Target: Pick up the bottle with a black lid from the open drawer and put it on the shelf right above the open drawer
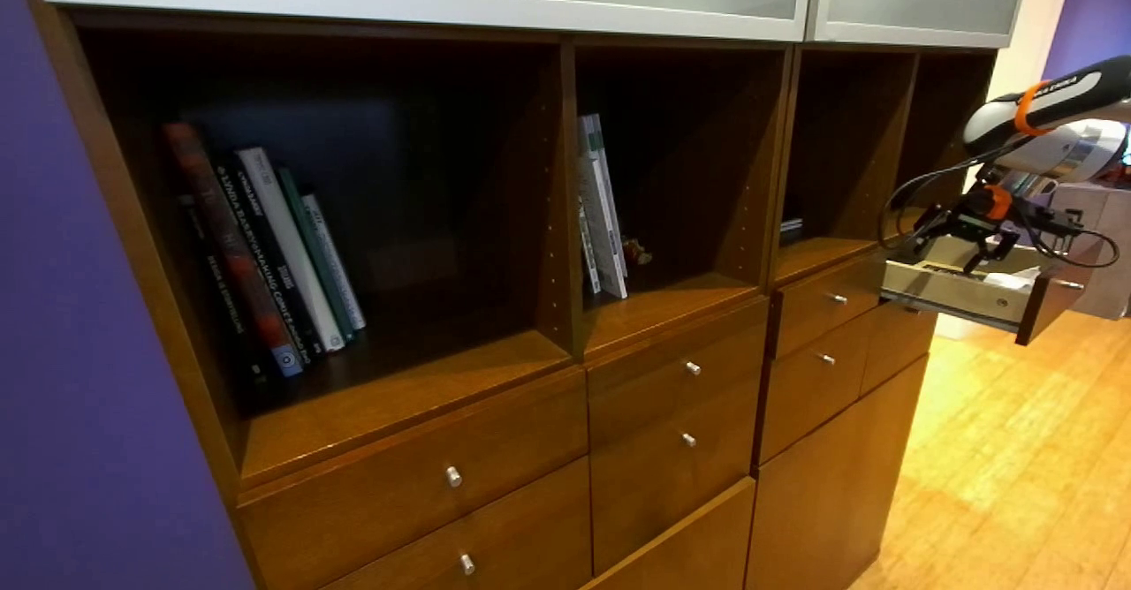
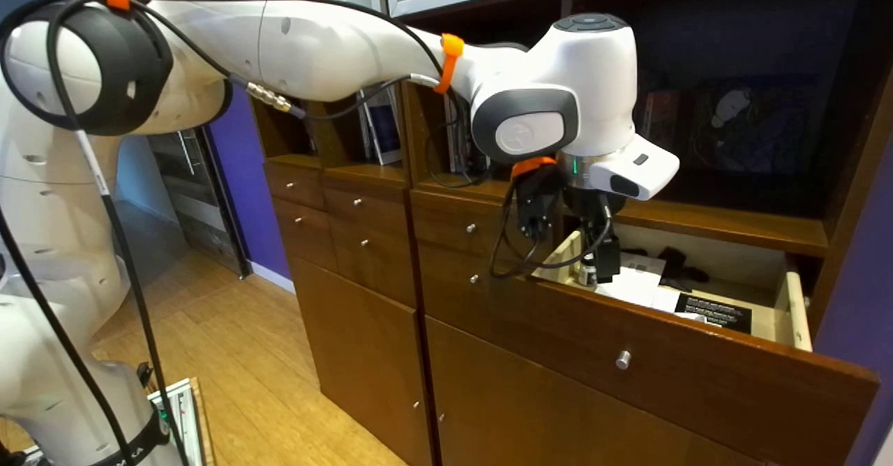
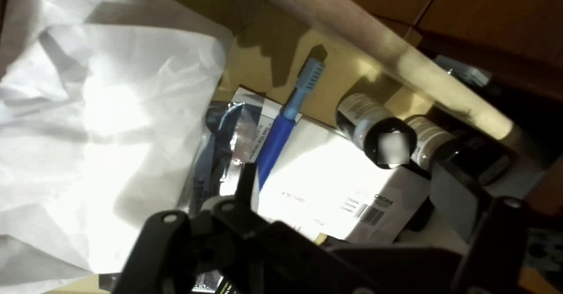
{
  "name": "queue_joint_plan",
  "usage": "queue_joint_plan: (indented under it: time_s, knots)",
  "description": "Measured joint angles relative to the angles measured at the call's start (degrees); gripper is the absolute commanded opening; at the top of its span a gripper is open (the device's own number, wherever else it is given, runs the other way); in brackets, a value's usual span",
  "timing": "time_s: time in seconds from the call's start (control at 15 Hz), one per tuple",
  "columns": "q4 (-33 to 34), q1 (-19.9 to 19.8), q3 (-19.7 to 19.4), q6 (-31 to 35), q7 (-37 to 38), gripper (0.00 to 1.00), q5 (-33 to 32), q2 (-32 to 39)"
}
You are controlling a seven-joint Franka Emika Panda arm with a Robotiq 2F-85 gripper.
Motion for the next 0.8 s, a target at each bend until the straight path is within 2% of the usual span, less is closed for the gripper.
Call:
queue_joint_plan:
  time_s: [0.8]
  knots:
    - [-0.53, 2.95, 0.52, 5.02, -1.13, 1.0, -1.14, 1.26]
